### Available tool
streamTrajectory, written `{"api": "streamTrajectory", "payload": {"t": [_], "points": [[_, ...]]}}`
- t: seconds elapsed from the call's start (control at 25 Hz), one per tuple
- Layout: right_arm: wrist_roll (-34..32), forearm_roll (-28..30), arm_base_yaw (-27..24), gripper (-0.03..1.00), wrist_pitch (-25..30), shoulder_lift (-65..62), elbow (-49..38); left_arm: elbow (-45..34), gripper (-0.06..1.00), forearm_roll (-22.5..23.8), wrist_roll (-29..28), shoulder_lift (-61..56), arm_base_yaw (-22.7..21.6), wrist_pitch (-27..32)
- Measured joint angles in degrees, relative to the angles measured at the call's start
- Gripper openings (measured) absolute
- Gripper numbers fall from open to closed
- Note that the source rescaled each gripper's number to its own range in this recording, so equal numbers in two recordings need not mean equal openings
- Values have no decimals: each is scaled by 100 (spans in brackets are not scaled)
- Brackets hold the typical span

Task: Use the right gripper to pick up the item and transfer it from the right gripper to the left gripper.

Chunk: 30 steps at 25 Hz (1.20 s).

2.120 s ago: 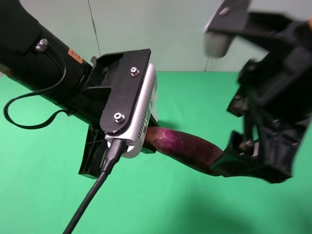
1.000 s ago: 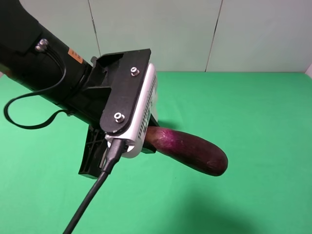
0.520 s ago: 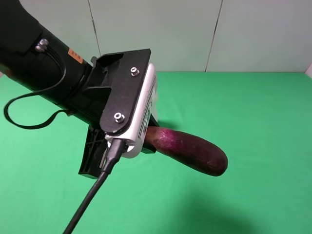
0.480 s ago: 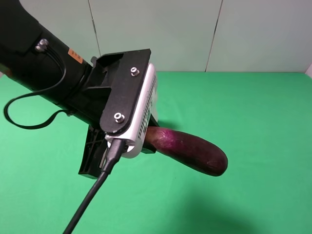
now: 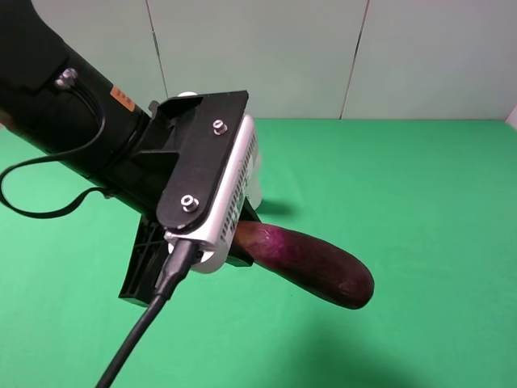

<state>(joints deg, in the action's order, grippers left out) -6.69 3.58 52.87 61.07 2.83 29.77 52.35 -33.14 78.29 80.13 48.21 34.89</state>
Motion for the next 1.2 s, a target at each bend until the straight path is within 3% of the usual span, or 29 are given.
{"api": "streamTrajectory", "payload": {"t": [0.36,0.6,0.88,1.2], "points": [[11,-19,-2055,100,-15,-294,0,0,0,273,-1103,-96,-7,-220],[11,-39,-3053,100,3,-320,0,0,0,852,-2547,-598,-264,-416],[11,-70,-3531,100,9,-320,0,0,0,2268,-4926,-1477,-847,-155],[11,-76,-3549,100,9,-320,0,0,0,4616,-7427,-2354,-1430,1264]]}}
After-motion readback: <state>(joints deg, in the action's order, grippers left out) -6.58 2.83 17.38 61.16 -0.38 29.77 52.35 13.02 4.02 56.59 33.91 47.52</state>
